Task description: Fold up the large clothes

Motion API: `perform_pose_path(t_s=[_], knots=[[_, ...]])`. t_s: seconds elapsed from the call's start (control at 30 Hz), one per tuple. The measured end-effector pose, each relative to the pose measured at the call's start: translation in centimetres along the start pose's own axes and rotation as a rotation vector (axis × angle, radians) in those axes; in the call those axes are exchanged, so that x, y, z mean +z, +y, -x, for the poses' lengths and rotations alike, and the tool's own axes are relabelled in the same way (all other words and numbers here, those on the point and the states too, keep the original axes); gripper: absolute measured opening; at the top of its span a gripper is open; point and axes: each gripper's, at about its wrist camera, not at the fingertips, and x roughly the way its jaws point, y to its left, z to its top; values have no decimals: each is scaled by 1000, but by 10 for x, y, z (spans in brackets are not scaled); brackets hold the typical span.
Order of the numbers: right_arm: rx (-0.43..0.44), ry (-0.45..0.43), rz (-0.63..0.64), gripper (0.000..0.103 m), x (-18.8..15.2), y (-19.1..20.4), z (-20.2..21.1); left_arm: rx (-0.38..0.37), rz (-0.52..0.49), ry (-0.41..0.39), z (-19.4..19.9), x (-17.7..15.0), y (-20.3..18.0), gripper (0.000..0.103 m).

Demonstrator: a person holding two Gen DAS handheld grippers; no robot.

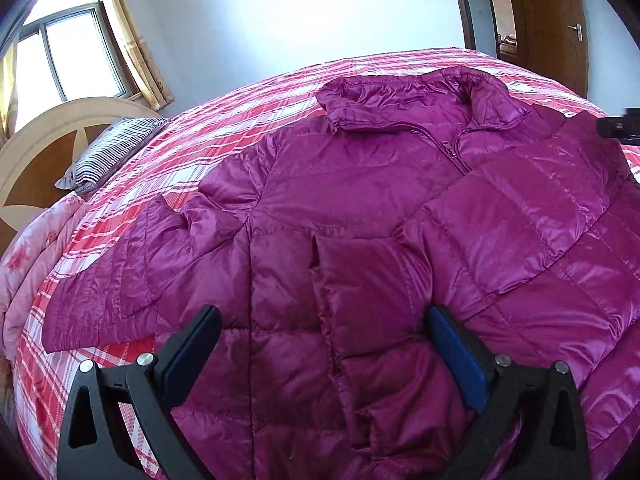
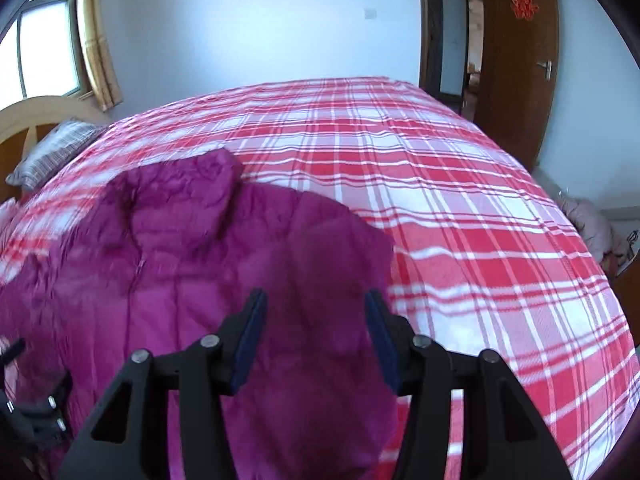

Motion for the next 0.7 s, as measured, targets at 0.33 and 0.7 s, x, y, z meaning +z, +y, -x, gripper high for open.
perform_pose_path(t_s=[0.33, 0.7], knots=[[-40, 81, -12, 47, -10, -7, -56, -3, 7, 0, -2, 0, 1, 102], [43, 48, -47, 59, -26, 2, 16, -19, 21, 6, -4, 0, 3, 102]])
